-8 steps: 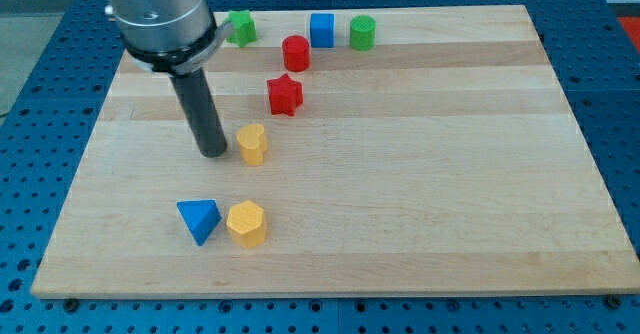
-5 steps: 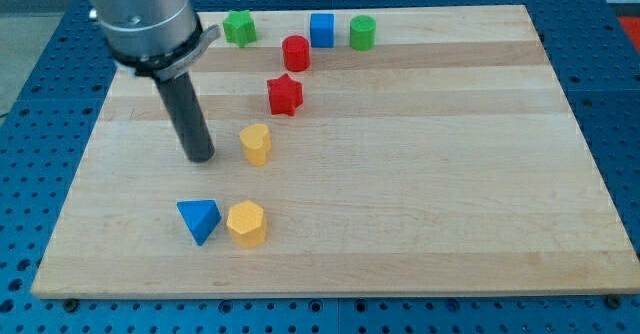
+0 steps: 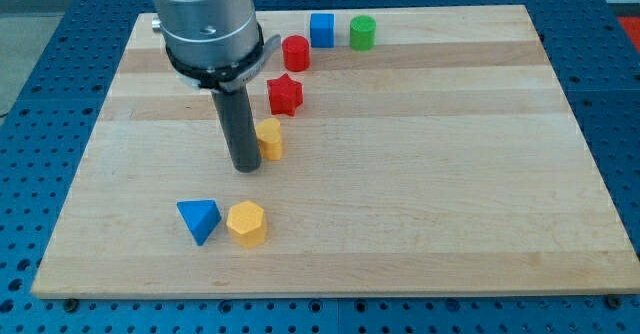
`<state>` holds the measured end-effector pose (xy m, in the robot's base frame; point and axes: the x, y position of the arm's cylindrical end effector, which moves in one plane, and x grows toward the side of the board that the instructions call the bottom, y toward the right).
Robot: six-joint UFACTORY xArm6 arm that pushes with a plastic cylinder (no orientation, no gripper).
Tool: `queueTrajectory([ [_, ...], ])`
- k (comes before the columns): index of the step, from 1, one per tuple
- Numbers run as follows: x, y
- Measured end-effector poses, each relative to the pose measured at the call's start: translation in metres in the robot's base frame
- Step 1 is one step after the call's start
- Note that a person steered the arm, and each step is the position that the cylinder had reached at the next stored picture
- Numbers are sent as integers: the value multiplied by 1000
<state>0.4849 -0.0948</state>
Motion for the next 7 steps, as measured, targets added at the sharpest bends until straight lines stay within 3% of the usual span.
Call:
queueTrajectory([
  [1, 67, 49],
  [2, 133, 40],
  [4, 133, -6],
  [7, 134, -11],
])
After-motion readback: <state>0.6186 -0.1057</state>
